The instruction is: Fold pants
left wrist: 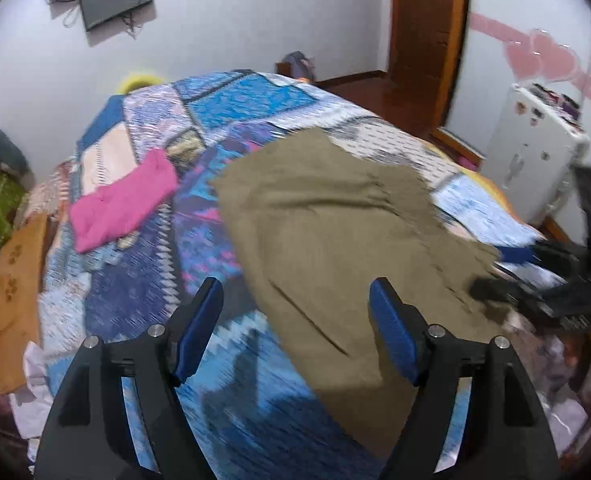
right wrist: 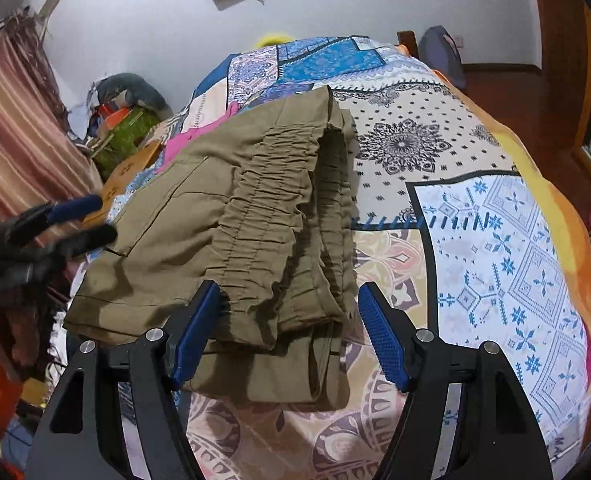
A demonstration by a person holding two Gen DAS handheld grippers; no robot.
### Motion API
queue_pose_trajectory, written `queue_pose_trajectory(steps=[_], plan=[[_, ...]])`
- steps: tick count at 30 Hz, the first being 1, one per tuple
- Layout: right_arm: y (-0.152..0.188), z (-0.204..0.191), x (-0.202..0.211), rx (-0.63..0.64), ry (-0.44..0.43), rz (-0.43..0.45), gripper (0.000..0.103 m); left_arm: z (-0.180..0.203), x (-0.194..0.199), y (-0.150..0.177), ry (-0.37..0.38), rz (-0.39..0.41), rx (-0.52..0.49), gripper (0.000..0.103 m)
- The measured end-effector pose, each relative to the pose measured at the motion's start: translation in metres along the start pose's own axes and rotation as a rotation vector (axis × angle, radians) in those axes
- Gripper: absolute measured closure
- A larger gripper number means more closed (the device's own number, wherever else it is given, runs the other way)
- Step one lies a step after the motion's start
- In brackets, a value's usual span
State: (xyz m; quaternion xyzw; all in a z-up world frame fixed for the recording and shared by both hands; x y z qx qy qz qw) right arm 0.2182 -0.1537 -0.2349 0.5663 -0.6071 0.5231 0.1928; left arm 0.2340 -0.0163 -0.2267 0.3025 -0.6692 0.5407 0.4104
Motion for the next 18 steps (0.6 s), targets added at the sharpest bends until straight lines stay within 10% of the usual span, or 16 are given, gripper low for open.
queue_pose_trajectory(steps=[18], plan=[[-0.005, 0.0, 0.001, 0.054, 0.027, 0.011, 0.034, -0.09, -0.126, -0.096, 0.107, -0.167, 0.184, 0.033]])
Point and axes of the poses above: each gripper's, at about its wrist camera, not at the fingertips, and x roughly against the way its jaws point, z to its right, y to its underside, the point moved 4 cm from there along -x, roughly the way its jaws point, and after that the axes turned 11 degrees about -z, right-handed, at the moved point
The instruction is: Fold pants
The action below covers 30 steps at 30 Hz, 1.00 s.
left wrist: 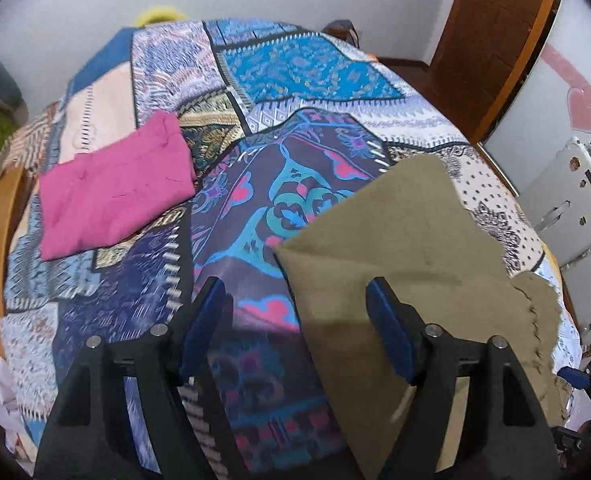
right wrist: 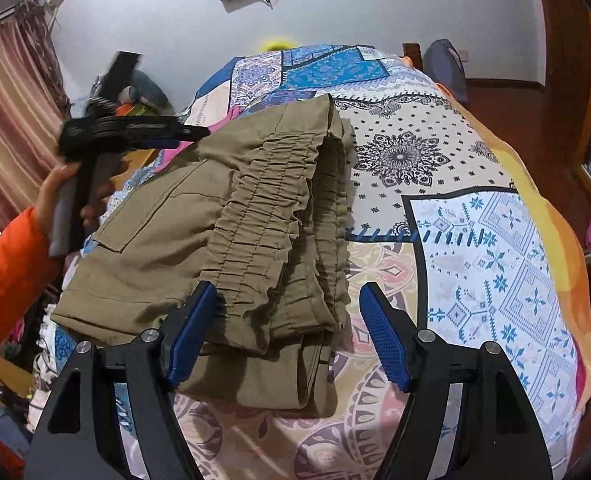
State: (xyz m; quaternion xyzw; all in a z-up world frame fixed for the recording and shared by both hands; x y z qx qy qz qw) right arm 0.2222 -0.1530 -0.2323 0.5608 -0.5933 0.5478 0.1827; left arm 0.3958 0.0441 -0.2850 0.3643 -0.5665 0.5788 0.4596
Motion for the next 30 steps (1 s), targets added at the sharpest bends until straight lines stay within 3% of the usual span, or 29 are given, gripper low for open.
queue_pose_trajectory(steps=[6, 11, 19, 23, 30], plan=[[-0.008, 0.014, -0.002, -0.005, 0.024, -0.006, 0.034, 0.0, -0.031, -0.022, 0.095, -0.088, -0.02, 0.037], [-0.013, 0.029, -0.004, -0.027, 0.027, -0.001, 0.034, 0.004, -0.038, -0.029, 0.09, -0.083, -0.057, 0.037], [-0.03, 0.052, -0.012, -0.037, 0.082, 0.009, 0.034, 0.006, -0.034, -0.026, 0.056, -0.046, -0.097, 0.067], [-0.045, 0.062, -0.017, -0.045, 0.138, 0.02, 0.034, -0.004, -0.031, -0.023, 0.027, -0.047, -0.072, 0.091], [-0.052, 0.065, 0.002, -0.077, 0.158, 0.047, 0.034, -0.016, -0.014, 0.007, -0.038, -0.041, -0.047, 0.096]])
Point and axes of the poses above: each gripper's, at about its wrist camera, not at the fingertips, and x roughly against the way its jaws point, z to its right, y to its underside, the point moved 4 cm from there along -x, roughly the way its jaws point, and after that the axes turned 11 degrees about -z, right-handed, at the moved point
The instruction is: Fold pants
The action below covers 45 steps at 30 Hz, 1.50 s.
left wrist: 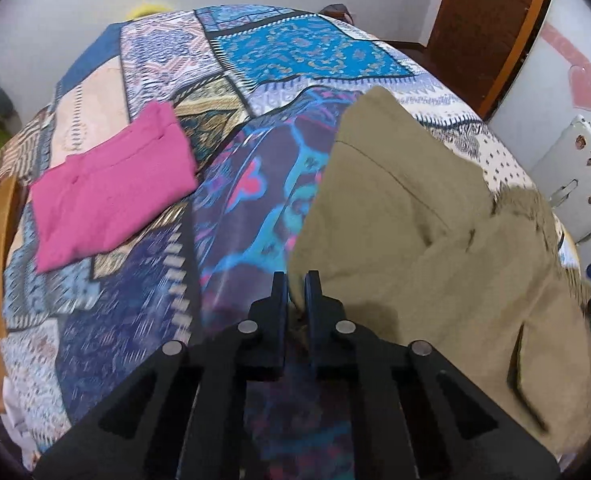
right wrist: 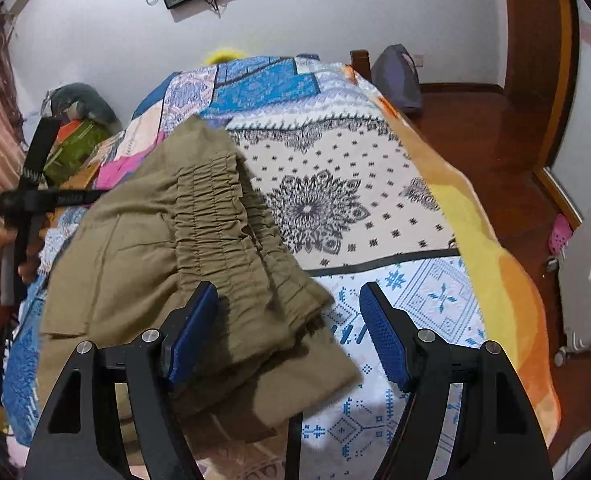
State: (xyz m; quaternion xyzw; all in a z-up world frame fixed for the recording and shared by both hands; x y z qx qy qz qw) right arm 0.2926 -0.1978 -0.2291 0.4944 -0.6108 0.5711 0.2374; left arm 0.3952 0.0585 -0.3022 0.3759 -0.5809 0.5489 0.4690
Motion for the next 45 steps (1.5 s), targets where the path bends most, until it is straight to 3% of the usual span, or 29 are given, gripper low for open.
queue_pose_trajectory(steps=[8, 12, 17, 20, 22, 24, 26, 30, 32, 35, 37, 39, 45], plan=[[0.005, -0.012, 0.019, 0.029, -0.002, 0.019, 0.034, -0.013, 0.026, 0.057, -0.019, 0.006, 0.074, 0.098], [0.008, -0.021, 0.024, 0.041, -0.021, 0.018, 0.034, -0.021, 0.036, 0.094, -0.084, 0.011, 0.105, 0.103], [0.014, -0.029, 0.016, 0.05, -0.026, -0.002, 0.034, -0.031, 0.053, 0.12, -0.021, 0.011, 0.115, 0.102], [0.018, -0.027, 0.009, 0.022, -0.027, -0.015, 0.034, -0.032, 0.068, 0.111, 0.018, 0.048, 0.113, 0.097], [0.023, -0.026, 0.006, 0.002, -0.025, -0.02, 0.033, -0.029, 0.073, 0.098, 0.046, 0.066, 0.097, 0.088], [0.028, -0.023, 0.0, -0.029, -0.029, -0.038, 0.032, -0.024, 0.072, 0.079, 0.068, 0.075, 0.075, 0.062], [0.034, -0.019, -0.008, -0.056, -0.047, -0.06, 0.032, -0.021, 0.065, 0.063, 0.069, 0.078, 0.059, 0.054], [0.039, -0.015, -0.012, -0.083, -0.071, -0.066, 0.032, -0.017, 0.034, 0.026, 0.069, 0.02, 0.04, 0.054], [0.037, -0.013, -0.013, -0.077, -0.065, -0.064, 0.032, -0.018, 0.016, 0.011, 0.091, -0.028, 0.045, 0.054], [0.032, -0.012, -0.016, -0.048, -0.041, -0.062, 0.032, -0.014, 0.005, 0.0, 0.142, -0.031, 0.028, 0.054], [0.03, -0.011, -0.019, -0.035, -0.036, -0.065, 0.032, -0.01, 0.001, -0.002, 0.16, -0.029, 0.009, 0.064], [0.025, -0.008, -0.022, -0.032, -0.04, -0.066, 0.032, -0.005, -0.001, -0.003, 0.144, -0.018, 0.001, 0.088], [0.014, -0.004, -0.022, -0.026, -0.032, -0.055, 0.032, -0.003, 0.012, 0.006, 0.038, 0.043, 0.009, 0.099]])
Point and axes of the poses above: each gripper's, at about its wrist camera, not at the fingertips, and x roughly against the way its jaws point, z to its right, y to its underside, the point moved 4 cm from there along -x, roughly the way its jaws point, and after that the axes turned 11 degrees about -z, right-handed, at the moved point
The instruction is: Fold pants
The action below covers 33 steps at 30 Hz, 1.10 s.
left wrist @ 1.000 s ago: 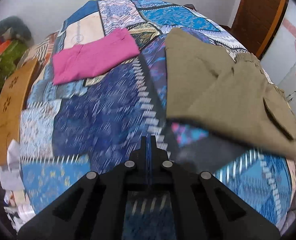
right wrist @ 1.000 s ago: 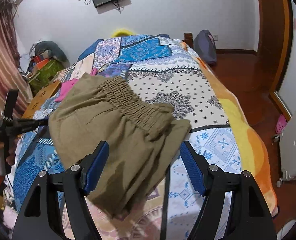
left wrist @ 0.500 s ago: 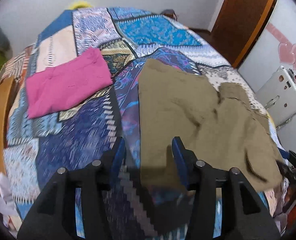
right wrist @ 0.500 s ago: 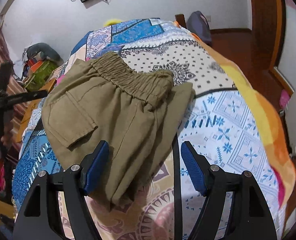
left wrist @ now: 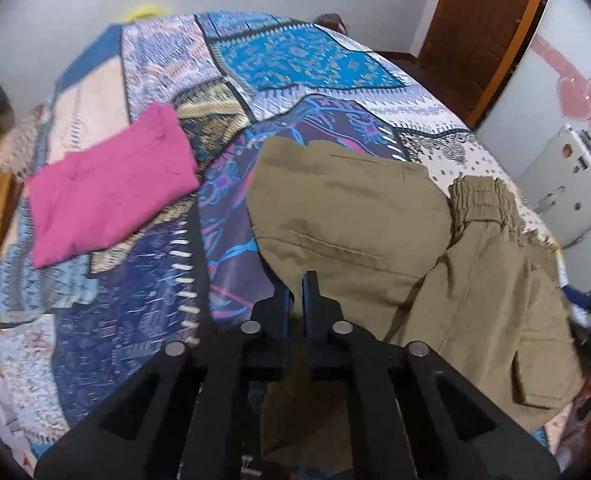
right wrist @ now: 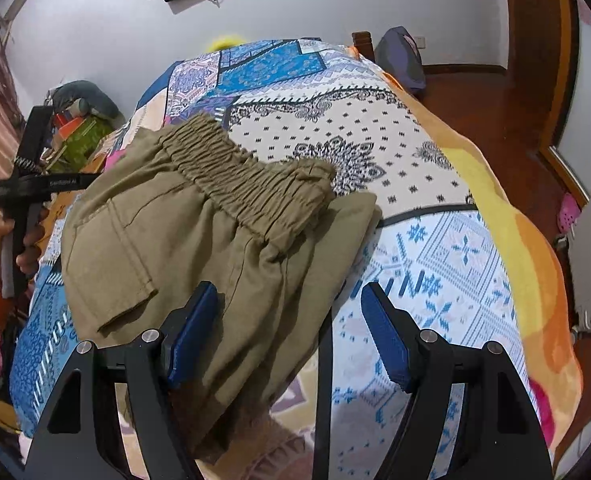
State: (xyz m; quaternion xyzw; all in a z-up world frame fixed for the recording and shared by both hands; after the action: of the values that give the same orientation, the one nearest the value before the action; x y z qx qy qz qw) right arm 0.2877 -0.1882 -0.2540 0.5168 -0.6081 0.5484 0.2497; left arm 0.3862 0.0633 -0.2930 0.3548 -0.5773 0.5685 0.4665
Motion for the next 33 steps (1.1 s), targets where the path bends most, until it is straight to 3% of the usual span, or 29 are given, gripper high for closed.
queue_pose_trajectory(steps=[10, 20, 22, 25, 29, 33], plan=[[-0.014, -0.009, 0.013, 0.058, 0.017, 0.04, 0.032, -0.023, 0.029, 0.057, -0.057, 0.005, 0.075, 0.099], [-0.026, -0.041, 0.021, 0.123, -0.025, 0.078, 0.032, -0.052, 0.047, 0.102, -0.096, -0.014, 0.151, 0.095], [-0.027, -0.048, 0.021, 0.137, -0.032, 0.079, 0.032, -0.058, 0.048, 0.107, -0.12, -0.027, 0.162, 0.095], [-0.029, -0.059, 0.022, 0.16, -0.049, 0.084, 0.032, -0.071, 0.045, 0.115, -0.221, -0.061, 0.164, 0.095], [-0.032, -0.072, 0.024, 0.196, -0.058, 0.094, 0.032, -0.079, 0.053, 0.126, -0.18, -0.077, 0.184, 0.095], [-0.041, -0.083, 0.019, 0.219, -0.082, 0.09, 0.032, -0.053, 0.087, 0.12, -0.102, 0.024, 0.138, 0.09]])
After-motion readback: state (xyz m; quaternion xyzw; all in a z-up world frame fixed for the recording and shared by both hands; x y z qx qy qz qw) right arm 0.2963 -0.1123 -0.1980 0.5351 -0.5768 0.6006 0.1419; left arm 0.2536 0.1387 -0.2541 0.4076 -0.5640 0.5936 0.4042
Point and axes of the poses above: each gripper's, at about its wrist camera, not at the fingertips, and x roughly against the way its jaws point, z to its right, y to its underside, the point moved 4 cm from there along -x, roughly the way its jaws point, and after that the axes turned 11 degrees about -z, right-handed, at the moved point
